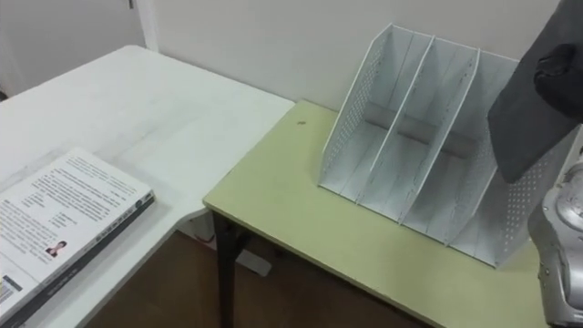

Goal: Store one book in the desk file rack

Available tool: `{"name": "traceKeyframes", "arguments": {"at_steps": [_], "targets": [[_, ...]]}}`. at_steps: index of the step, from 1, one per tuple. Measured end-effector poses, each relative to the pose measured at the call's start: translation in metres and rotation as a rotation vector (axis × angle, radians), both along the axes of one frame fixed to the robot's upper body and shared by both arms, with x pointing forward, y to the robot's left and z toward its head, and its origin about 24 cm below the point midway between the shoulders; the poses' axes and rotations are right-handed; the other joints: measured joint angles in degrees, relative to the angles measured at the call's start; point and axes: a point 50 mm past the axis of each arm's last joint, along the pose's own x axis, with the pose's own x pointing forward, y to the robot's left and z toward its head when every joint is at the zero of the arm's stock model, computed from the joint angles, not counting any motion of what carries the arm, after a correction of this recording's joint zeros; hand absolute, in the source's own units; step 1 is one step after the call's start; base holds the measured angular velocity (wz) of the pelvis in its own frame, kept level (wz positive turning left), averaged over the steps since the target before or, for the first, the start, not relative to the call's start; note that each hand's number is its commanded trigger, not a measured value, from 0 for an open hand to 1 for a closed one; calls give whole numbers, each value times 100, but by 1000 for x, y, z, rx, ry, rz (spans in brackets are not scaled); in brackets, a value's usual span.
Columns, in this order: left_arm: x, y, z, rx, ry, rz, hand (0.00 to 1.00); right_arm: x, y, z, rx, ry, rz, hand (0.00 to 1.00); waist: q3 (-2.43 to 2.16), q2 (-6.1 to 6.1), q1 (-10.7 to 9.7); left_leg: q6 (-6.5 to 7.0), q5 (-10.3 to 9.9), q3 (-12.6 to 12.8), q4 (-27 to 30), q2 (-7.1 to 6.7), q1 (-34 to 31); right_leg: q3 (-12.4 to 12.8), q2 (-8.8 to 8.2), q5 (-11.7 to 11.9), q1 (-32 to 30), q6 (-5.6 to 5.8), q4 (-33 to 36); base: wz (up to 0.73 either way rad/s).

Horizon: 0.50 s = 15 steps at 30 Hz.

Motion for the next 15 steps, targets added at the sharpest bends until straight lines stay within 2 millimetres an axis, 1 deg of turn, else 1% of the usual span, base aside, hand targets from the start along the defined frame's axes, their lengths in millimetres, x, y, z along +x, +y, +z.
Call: {"name": "traceKeyframes", "arguments": {"at_steps": [2, 5, 7, 11, 15], "targets": [[0, 0, 0, -1, 4, 1, 0, 1, 0, -1, 1, 15, 12, 100, -14, 23, 27, 0, 0, -8, 0, 3, 15, -26, -3, 1, 9, -2, 4, 0], [-2, 0, 0, -6, 10, 16, 0, 4, -1, -5, 11, 40, 12, 100, -15, 27, 27, 0, 0, -21, 0, 6, 43, -155, -23, 3, 47, -6, -2, 0], [-3, 0, -1, -12, 22, 23, 0, 11, -3, -7, 39, 84, -1, 100, -20, 32, 25, 0, 0, -21, 3, 0, 56, -175, -36, 3, 56, -5, 0, 0], [-4, 1, 0, -18, 34, 38, 0, 19, -3, -7, 34, 128, 7, 100, -27, 17, 34, 1, 0, -54, 17, -12, 53, -214, -53, 1, 60, -1, -11, 4], [-3, 2, 0, -18, 34, 44, 0, 21, -5, -7, 38, 155, 1, 100, -45, -1, 56, 2, 1, -85, 23, -16, 51, -248, -62, 2, 77, 0, -5, 5]]}}
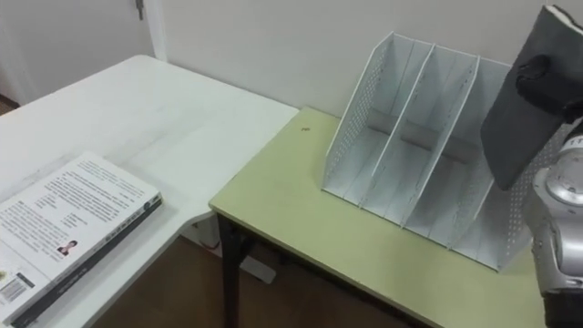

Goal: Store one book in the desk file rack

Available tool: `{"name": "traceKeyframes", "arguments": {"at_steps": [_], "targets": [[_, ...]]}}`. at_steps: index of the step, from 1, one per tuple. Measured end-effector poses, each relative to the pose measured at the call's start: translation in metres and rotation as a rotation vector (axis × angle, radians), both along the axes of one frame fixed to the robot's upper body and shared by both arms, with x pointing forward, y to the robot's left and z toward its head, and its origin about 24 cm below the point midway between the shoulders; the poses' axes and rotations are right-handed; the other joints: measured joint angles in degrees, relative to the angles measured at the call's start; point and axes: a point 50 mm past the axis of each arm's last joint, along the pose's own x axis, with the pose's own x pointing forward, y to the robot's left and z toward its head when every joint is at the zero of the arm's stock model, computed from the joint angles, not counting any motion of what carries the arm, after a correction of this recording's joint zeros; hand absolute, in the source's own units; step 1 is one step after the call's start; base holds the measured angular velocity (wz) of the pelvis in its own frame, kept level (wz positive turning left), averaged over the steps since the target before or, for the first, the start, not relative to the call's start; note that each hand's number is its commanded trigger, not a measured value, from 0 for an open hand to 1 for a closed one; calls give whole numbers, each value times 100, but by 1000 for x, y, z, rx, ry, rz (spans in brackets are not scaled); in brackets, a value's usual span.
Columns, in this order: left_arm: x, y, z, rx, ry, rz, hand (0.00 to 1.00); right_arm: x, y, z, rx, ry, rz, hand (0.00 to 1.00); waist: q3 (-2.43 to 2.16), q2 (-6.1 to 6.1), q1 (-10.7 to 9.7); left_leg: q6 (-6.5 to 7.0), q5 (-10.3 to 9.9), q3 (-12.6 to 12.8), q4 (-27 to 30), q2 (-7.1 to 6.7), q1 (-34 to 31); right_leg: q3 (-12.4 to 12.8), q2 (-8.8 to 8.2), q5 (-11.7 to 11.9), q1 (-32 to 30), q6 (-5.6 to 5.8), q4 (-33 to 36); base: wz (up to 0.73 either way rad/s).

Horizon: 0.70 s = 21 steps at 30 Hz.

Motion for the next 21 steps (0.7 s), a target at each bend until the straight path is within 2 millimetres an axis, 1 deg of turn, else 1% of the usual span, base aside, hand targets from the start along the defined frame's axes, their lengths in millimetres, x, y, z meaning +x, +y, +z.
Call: {"name": "traceKeyframes", "arguments": {"at_steps": [2, 4, 10, 14, 20, 21], "targets": [[0, 0, 0, -3, 8, 3, 0, 0, 0, -1, 3, 9, -2, 100, -2, 4, -9, 1, 0, -67, 5, -7, -1, -54, -9, 1, 28, 0, 2, 10], [0, 0, 0, -1, 9, 4, 0, 0, -1, -2, 5, 16, -3, 100, -3, 7, -1, 0, 0, -79, 9, -4, 0, -72, -9, 1, 42, 0, -8, 5], [-1, 2, 0, 8, 13, 15, 0, 4, -7, -17, 49, 86, -16, 100, -4, 14, 4, 0, 0, -127, 22, -12, -30, -117, -16, 1, 64, -1, -15, 4], [-2, 4, 1, 9, 17, 33, 0, 9, -13, -22, 109, 113, -24, 100, -5, 14, -2, 0, 0, -175, 65, -14, -71, -163, -25, 1, 61, -1, -10, 5], [-2, 5, 1, 12, 19, 43, 0, 8, -23, -22, 125, 129, -49, 100, -4, 14, 6, -3, 2, -251, 87, -18, -95, -250, -37, -5, 63, -7, -39, 8], [-2, 5, 1, 12, 19, 43, 0, 8, -24, -22, 123, 131, -52, 40, -5, 14, 8, -3, 2, -254, 87, -19, -96, -254, -38, -6, 64, -7, -43, 5]]}}
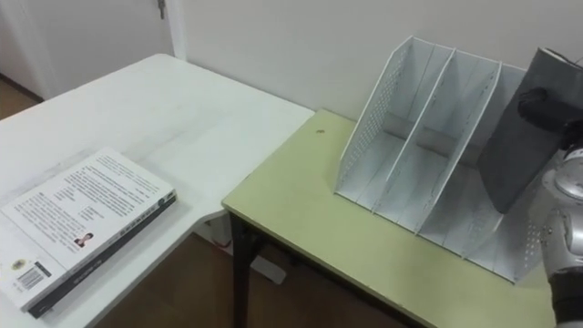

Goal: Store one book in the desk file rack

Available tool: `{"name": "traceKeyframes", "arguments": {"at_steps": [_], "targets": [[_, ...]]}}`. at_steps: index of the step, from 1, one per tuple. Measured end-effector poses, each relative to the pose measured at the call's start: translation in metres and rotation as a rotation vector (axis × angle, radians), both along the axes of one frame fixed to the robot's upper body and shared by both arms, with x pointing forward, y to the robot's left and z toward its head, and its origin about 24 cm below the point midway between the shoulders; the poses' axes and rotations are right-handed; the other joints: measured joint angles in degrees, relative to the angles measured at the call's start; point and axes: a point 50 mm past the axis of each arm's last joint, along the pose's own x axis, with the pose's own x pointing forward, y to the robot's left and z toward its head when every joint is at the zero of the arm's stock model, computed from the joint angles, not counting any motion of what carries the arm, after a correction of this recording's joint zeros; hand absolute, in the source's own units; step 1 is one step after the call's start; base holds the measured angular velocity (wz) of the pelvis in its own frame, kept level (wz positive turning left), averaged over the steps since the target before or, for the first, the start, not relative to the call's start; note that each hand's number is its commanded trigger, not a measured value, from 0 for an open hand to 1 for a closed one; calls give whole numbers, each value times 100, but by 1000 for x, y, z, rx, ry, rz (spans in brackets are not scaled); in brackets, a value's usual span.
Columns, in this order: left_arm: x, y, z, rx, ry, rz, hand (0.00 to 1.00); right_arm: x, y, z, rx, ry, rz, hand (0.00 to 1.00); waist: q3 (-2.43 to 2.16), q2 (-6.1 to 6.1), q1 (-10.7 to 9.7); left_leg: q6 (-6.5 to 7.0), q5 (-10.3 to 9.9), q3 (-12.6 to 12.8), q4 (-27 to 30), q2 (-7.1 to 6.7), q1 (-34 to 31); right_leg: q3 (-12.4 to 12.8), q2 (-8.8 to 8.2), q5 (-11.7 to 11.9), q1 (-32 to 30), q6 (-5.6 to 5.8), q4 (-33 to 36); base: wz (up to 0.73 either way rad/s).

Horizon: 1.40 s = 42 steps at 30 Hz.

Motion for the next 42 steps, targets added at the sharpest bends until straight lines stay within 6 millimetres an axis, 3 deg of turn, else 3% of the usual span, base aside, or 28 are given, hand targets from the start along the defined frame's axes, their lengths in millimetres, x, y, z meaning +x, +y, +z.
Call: {"name": "traceKeyframes", "arguments": {"at_steps": [1, 11, 22, 42], "targets": [[0, 0, 0, 2, 0, 1, 0, 0, -1, 0, -1, 2, -2, 0, 0, 0, 2, 0, 0, -2, 0, -1, -5, -6, -1, 0, 1, 0, -8, 0], [-4, 9, 2, 45, 16, -1, 0, 0, -5, -9, 40, 40, -17, 0, -2, 3, -9, -2, 1, 9, 0, 3, -31, -9, 4, 0, -3, -1, 29, 0], [-10, 16, 4, 66, 31, 0, 0, 8, -9, 18, 30, -30, -20, 0, -5, 11, -18, -5, 3, 31, 13, 3, -1, 9, 5, 1, 5, -2, 31, 0], [-10, 20, 6, 108, 28, -7, 0, 15, 1, 16, 65, -24, 85, 0, 17, -34, 0, -5, 4, 14, 12, 2, 10, 26, 5, 1, 10, -3, 37, 0]]}}
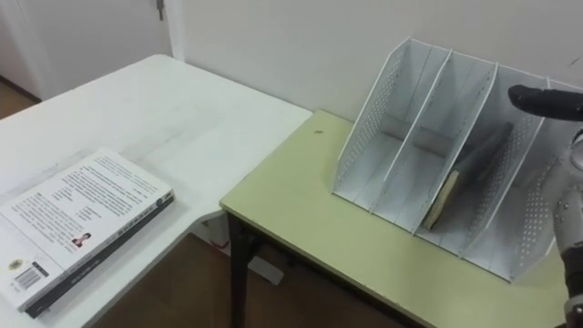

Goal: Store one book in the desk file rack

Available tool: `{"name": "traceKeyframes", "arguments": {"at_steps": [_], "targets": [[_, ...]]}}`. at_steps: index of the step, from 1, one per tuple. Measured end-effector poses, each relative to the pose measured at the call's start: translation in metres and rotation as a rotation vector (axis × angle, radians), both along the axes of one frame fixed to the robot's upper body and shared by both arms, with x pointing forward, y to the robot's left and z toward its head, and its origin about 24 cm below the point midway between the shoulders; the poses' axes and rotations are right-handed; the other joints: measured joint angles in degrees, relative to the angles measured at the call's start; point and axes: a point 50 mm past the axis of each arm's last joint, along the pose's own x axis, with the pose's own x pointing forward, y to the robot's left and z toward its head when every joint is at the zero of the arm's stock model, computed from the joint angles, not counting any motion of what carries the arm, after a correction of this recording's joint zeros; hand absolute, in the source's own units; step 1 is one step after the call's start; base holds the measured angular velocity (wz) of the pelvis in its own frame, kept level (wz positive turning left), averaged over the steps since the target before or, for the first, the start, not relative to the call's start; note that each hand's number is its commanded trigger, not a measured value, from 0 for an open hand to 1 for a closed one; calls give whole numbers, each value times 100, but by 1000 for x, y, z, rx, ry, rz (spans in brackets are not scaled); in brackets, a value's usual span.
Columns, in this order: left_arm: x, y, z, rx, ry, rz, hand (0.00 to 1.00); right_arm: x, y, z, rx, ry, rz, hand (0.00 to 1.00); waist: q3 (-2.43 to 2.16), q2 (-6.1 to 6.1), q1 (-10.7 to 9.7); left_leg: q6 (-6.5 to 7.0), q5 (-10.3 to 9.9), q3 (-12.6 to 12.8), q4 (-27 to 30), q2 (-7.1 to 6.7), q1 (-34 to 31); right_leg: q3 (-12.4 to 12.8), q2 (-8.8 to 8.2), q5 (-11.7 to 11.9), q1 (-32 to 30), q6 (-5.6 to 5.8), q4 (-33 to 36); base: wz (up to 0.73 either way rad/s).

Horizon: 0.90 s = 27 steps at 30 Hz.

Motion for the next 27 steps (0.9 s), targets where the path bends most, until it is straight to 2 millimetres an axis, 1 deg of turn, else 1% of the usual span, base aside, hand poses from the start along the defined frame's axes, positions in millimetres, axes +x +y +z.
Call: {"name": "traceKeyframes", "arguments": {"at_steps": [3, 8, 10, 11, 12, 14, 15, 16, 17, 19, 20, 21, 23, 24, 26, 27], "targets": [[0, 1, 0, 1, -1, 8, 0, 5, 7, 6, 1, -18, 76, 0, -1, -3, -5, 0, 0, -1, 0, 1, 5, 3, 0, 0, -4, 0, 10, -1], [0, 1, 0, 1, -3, 14, 0, 12, 23, 27, -13, -101, 198, 0, 1, -5, -13, 0, 0, -6, 3, 4, 2, 7, 2, 0, -16, -1, -10, 0], [1, 1, 0, 0, -6, 14, 0, 15, 36, 39, -46, -143, 282, 0, 1, -5, 12, 0, 0, 1, 0, 5, 3, 20, 7, -1, -12, -2, -1, -3], [2, 1, 0, -1, -9, 12, 0, 16, 46, 46, -69, -167, 340, 0, 4, -6, 27, 0, 0, 25, -1, 9, 3, 21, 7, 2, -14, -6, 6, -8], [2, 1, 0, -1, -10, 11, 0, 17, 52, 50, -81, -179, 374, 0, 6, -9, 22, -1, 0, 27, -1, 11, 4, 22, 7, 4, -14, -9, 3, -5], [4, 2, 1, 1, -13, 8, 0, 17, 75, 66, -113, -239, 518, 0, 13, -10, 16, -1, 0, 28, -1, 18, 1, 19, 4, 6, -7, -12, -4, 0], [5, 1, 0, 2, -13, 7, 0, 17, 79, 69, -116, -254, 550, 0, 13, -12, 18, -1, 0, 27, -1, 21, 1, 19, -1, 6, -5, -12, -5, 0], [5, 1, 0, 2, -14, 4, 0, 16, 87, 73, -120, -275, 607, 0, 38, -6, 66, -1, 0, 24, -1, 51, 3, 18, -5, 8, 7, -14, -18, 0], [6, 1, 0, 2, -15, -1, 0, 16, 95, 74, -133, -279, 659, 0, 41, -9, 120, -2, -1, 9, 0, 58, 5, 21, -23, 12, -1, -15, -34, 0], [9, 1, 0, 3, -19, -8, 0, 12, 106, 73, -164, -275, 747, 0, 43, -9, 149, -3, -2, -11, 1, 58, -7, 15, -27, 29, 13, -12, -102, 6], [10, -1, 0, -3, -23, -9, 0, 7, 114, 72, -173, -282, 821, 0, 51, 3, 219, -3, -3, -12, -1, 57, -16, 15, -29, 33, 42, -9, -99, 5], [13, -1, 0, -6, -29, -13, 0, 6, 118, 71, -175, -283, 859, 0, 61, 18, 259, -3, -3, -12, -1, 56, -10, 15, -29, 34, 55, -7, -101, 0], [18, -4, 0, -25, -40, -34, 0, 0, 133, 60, -171, -251, 1010, 0, 77, 44, 299, -2, -3, -16, -4, 56, 6, 6, -31, 35, 77, -6, -104, 5], [20, -3, 0, -27, -44, -41, 0, -2, 136, 56, -173, -241, 1044, 0, 78, 49, 322, -2, -3, -18, -10, 57, 7, 3, -30, 35, 77, -6, -104, 4], [26, -5, 0, -34, -51, -69, 0, -9, 156, 41, -185, -183, 1204, 0, 89, 72, 419, -3, -3, -18, -12, 68, 0, -14, -25, 38, 67, -10, -95, 0], [27, -5, 1, -35, -50, -78, 0, -11, 161, 36, -189, -163, 1248, 0, 89, 73, 420, -4, -3, -20, -12, 71, -6, -20, -24, 39, 65, -12, -96, 0]]}}
